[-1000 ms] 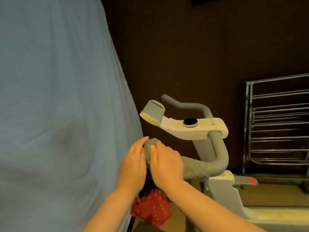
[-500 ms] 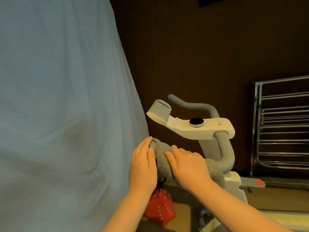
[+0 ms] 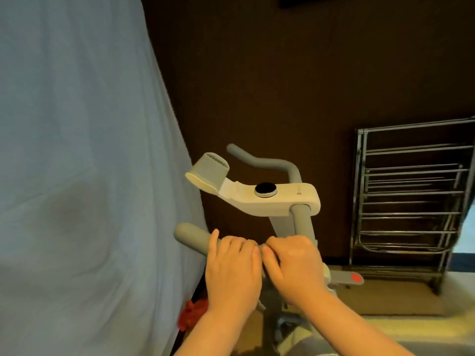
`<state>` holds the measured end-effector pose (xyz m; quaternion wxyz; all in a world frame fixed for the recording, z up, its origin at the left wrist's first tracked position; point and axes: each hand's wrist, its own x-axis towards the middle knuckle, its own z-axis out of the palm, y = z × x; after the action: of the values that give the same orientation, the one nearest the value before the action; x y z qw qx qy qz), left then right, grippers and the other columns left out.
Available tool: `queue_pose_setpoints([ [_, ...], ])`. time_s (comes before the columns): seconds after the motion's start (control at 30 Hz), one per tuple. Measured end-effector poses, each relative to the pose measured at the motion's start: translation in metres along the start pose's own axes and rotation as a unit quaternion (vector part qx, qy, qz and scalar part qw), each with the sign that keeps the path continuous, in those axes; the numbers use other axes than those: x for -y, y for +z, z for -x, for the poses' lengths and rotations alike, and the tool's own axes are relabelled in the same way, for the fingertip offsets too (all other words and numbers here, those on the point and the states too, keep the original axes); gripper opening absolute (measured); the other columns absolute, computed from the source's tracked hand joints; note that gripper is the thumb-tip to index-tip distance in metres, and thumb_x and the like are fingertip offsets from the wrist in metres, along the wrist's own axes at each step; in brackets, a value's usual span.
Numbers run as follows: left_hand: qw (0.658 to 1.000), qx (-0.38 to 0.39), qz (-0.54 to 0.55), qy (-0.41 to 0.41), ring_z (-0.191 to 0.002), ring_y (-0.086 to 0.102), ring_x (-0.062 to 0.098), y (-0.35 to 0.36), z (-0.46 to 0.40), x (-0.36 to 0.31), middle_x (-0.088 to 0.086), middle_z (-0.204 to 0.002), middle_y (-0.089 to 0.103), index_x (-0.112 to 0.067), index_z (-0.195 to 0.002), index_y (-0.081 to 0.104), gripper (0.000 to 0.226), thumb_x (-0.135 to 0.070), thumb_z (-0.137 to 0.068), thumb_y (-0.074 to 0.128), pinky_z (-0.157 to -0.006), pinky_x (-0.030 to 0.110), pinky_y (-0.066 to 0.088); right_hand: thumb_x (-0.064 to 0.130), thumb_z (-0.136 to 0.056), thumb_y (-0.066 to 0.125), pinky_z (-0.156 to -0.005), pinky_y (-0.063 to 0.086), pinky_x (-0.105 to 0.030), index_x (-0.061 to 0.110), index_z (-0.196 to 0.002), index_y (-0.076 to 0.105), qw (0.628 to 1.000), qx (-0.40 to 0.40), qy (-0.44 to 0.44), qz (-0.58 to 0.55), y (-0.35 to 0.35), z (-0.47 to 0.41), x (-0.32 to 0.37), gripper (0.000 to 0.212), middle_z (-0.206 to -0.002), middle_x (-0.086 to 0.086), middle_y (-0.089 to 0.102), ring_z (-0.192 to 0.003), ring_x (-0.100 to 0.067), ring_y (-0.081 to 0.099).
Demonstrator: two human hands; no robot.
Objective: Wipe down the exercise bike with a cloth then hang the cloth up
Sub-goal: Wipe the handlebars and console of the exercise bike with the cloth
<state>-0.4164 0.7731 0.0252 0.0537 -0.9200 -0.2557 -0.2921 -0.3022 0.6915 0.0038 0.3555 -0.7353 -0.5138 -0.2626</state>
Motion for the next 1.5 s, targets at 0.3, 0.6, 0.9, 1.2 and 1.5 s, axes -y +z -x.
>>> queue_pose_setpoints([
  [0.3,0.993,0.106,-0.027,-0.044,-0.036,0.028,0.011,0.011,-0.029,-0.051,-0.007,-0.039,0.034,-0.029,-0.052,0.036,0.033,-0.024,-0.074,0.06,-0.046,0.024,0.022,0.032,-0.102,0.03,-0.067,0.043,-0.035,0.014,-0.073,0.062,0.967,0.067,-0.198,-0.145,-0.003,-0.014,-0.079,0.046,-0.07,0.003,0.056,-0.065,-0.017,0.05],
  [0.6,0.973,0.091,-0.036,-0.21,-0.049,0.032,0.008,0.009,-0.045,-0.075,-0.007,-0.054,0.04,-0.027,-0.059,0.034,0.041,-0.037,-0.1,0.034,-0.063,0.03,0.023,0.028,-0.099,0.033,-0.079,0.046,-0.035,0.014,-0.078,0.064,0.946,0.11,-0.264,-0.153,0.0,-0.032,-0.11,0.04,-0.075,0.0,0.061,-0.07,-0.018,0.054],
  [0.9,0.943,0.132,-0.035,-0.302,-0.056,0.038,0.011,0.018,-0.062,-0.106,-0.008,-0.061,0.041,-0.026,-0.065,0.036,0.038,-0.036,-0.101,0.028,-0.056,0.032,0.023,0.033,-0.101,0.025,-0.118,0.013,-0.035,0.025,-0.101,0.064,0.943,0.203,-0.147,-0.217,-0.005,-0.025,-0.119,0.04,-0.105,0.013,0.062,-0.112,-0.003,0.05],
  [1.2,0.925,0.075,0.181,-0.326,-0.089,0.054,0.008,0.035,-0.086,-0.129,-0.008,-0.098,0.055,-0.027,-0.097,0.056,0.026,-0.031,-0.103,0.031,-0.079,0.03,0.044,0.032,-0.095,0.038,-0.12,-0.005,-0.031,0.03,-0.097,0.07,0.968,0.136,-0.16,-0.141,0.001,-0.084,-0.16,0.032,-0.101,0.016,0.069,-0.117,-0.007,0.053],
  [1.5,0.923,0.141,-0.053,-0.354,-0.075,0.059,0.018,0.02,-0.063,-0.094,-0.001,-0.079,0.067,-0.022,-0.083,0.065,0.029,-0.033,-0.093,0.041,-0.067,0.036,0.046,0.031,-0.095,0.04,-0.117,0.019,-0.029,0.02,-0.073,0.064,0.937,0.172,-0.19,-0.238,0.014,-0.063,-0.147,0.034,-0.075,0.01,0.061,-0.079,-0.007,0.054],
])
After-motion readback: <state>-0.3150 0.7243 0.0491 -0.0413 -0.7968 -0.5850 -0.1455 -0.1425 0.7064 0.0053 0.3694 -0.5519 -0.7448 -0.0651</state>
